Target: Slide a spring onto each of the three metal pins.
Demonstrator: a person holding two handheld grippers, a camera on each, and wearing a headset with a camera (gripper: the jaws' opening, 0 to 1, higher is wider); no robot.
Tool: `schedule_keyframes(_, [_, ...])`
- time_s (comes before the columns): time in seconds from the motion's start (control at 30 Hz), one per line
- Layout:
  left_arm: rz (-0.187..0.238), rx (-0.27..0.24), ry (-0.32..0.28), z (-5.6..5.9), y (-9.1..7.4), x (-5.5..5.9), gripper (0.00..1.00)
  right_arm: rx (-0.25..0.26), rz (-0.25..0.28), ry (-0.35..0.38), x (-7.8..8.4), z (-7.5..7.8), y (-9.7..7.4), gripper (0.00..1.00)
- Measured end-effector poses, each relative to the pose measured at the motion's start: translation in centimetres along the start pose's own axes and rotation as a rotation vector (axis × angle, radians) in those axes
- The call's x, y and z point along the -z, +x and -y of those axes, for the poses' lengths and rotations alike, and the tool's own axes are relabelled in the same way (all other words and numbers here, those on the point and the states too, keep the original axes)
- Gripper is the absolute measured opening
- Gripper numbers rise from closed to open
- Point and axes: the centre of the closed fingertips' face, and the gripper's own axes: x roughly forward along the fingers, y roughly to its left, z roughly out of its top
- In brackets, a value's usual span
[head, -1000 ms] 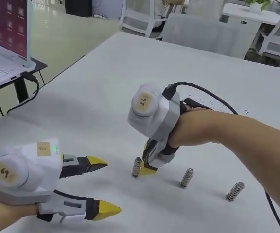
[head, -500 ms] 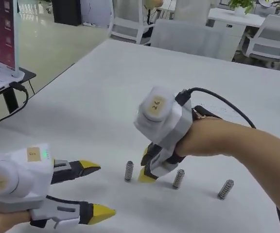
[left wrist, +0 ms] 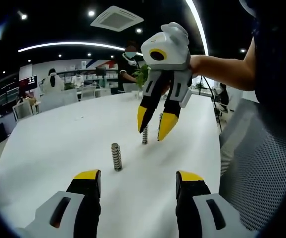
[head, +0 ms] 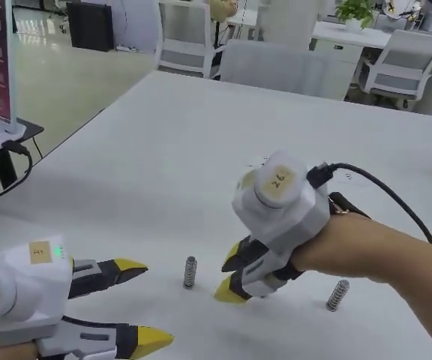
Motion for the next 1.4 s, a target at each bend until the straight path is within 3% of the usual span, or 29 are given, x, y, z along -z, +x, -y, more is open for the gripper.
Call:
schedule_keyframes(0.37, [-0.001,0.011,0.002,0.5,0.5,-0.4,0.57,0.018,0.067,0.059,2.0,-1.9,-1.7,0.23])
schedule_keyframes(0.73, [-0.004,0.010,0.004,0.5,0.6,-0.5,0.59,0.053,0.117,0.113,4.2,-2.6,-3.4,0.26])
schedule_keyframes(1.4, [-0.011,0.016,0.003,1.1,1.1,-0.9,0.60,0.184,0.236,0.310,11.5,-2.4,-8.5,0.29])
